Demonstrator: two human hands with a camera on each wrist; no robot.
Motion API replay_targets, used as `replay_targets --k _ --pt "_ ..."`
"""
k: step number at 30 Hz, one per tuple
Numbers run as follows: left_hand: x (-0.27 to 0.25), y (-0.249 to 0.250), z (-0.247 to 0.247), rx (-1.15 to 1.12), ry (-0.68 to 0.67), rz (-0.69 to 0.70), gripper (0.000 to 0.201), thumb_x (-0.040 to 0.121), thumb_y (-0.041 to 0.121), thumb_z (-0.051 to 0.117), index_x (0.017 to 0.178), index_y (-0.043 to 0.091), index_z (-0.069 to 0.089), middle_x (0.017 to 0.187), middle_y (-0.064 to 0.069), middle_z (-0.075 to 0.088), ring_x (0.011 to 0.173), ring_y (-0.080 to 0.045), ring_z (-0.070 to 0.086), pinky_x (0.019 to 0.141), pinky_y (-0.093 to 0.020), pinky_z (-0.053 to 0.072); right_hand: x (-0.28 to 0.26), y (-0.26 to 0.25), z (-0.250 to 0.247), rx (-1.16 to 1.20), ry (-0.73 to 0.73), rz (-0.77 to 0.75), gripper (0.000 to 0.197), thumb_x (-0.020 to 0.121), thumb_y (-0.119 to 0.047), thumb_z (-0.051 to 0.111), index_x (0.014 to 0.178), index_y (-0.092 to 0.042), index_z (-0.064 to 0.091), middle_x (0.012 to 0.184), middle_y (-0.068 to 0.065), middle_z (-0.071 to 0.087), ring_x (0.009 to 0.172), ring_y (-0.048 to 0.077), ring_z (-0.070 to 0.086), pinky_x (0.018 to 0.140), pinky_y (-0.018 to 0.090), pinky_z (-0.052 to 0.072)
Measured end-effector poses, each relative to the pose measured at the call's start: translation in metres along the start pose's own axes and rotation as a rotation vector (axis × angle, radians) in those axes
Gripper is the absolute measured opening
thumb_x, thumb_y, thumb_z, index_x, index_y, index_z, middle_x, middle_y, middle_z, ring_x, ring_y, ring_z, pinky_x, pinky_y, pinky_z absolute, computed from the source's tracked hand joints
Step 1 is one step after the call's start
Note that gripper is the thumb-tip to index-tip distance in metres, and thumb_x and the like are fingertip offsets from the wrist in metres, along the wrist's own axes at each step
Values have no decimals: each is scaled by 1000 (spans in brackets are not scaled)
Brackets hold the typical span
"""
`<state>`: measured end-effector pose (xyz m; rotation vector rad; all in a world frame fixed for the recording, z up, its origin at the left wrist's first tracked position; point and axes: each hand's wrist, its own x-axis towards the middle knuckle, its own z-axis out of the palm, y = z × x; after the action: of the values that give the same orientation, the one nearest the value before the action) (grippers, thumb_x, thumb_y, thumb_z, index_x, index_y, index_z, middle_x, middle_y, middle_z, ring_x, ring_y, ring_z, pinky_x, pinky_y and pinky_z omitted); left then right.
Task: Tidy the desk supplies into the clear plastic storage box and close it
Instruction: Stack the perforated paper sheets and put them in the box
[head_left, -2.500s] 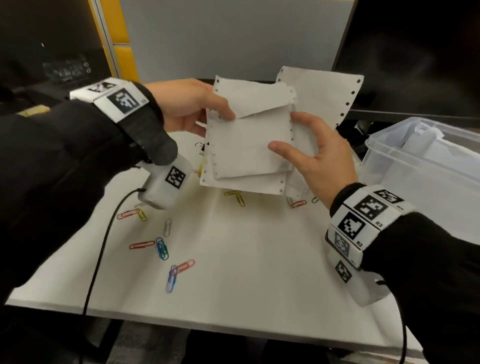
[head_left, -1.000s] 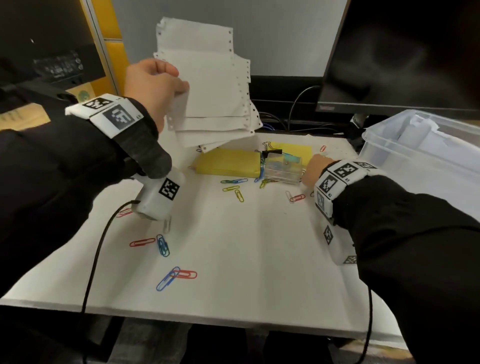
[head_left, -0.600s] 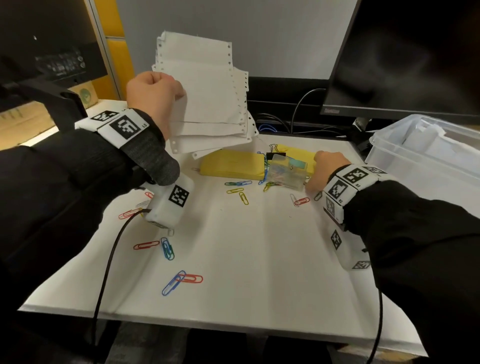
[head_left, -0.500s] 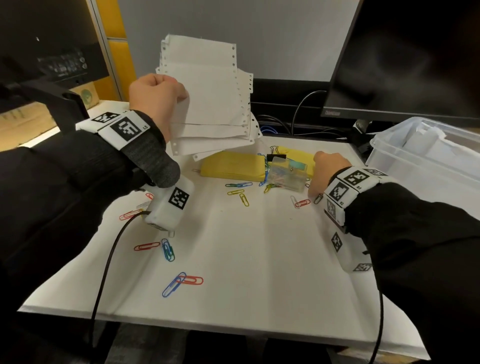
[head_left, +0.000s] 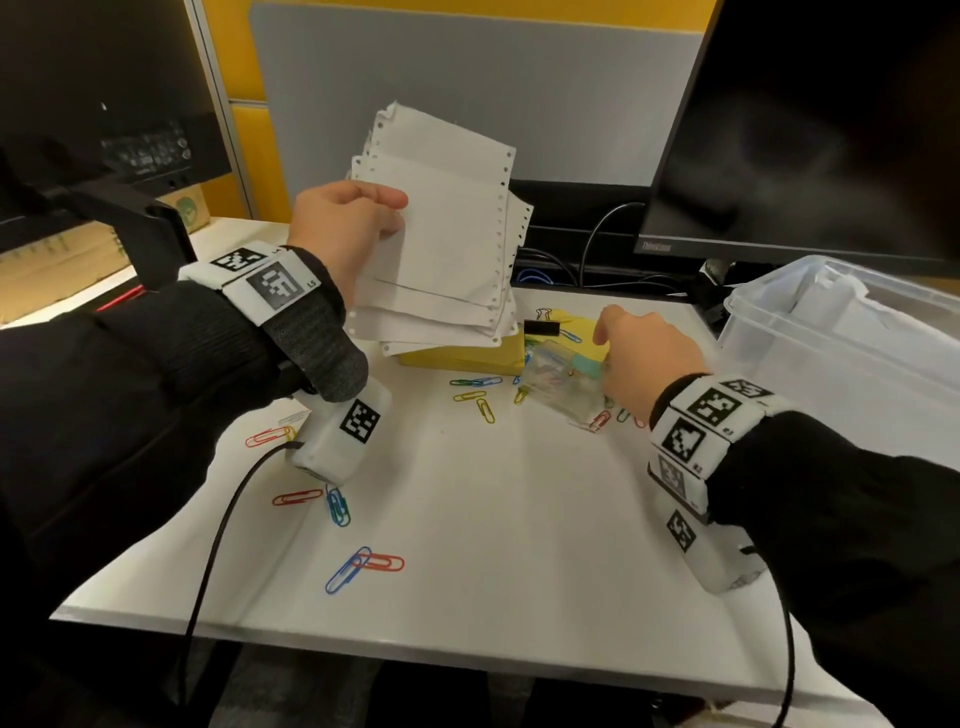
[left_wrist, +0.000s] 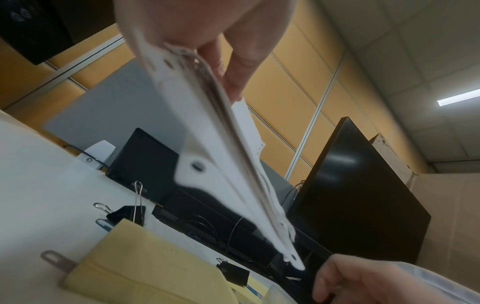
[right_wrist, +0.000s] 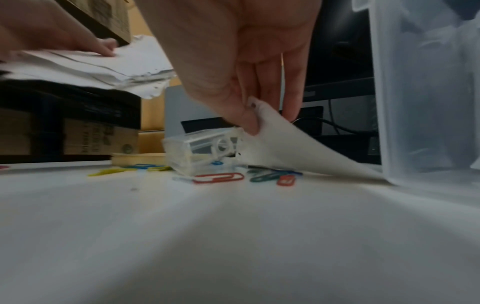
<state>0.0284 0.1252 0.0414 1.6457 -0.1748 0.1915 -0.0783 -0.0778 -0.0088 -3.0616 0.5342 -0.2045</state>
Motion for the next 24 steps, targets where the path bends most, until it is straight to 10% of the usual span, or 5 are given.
replay_targets --k 4,12,15,20,24 --pt "-3 4 -1 75 -47 45 31 86 -3 50 78 22 68 86 13 59 84 -3 51 73 -12 44 -14 0 -7 83 97 -76 30 89 -8 51 117 -14 43 105 9 63 84 26 58 65 31 42" --pt "-20 30 8 287 -255 338 26 88 5 53 103 17 71 122 -2 56 107 -11 51 101 -21 41 -40 -14 -45 36 322 -305 28 84 -10 48 107 -22 58 103 -1 62 98 21 53 74 28 29" --pt "-33 37 15 361 -461 395 34 68 37 74 99 23 73 124 -3 56 112 -10 53 103 -25 40 -45 -24 -78 124 391 -331 30 81 -11 48 101 -26 65 96 -3 64 93 21 56 72 25 29" --pt "-50 34 35 232 -512 372 50 55 37 84 92 5 74 103 -6 65 90 -12 61 85 -25 47 -44 -34 -104 463 490 -460 51 61 -45 40 94 -21 70 97 1 70 96 24 63 81 34 49" --pt "-45 37 38 113 -385 265 17 71 18 79 59 17 67 50 11 62 47 0 55 53 -15 46 -37 -27 -89 549 678 -387 63 76 -8 58 136 -16 42 124 11 48 113 21 48 102 22 36"
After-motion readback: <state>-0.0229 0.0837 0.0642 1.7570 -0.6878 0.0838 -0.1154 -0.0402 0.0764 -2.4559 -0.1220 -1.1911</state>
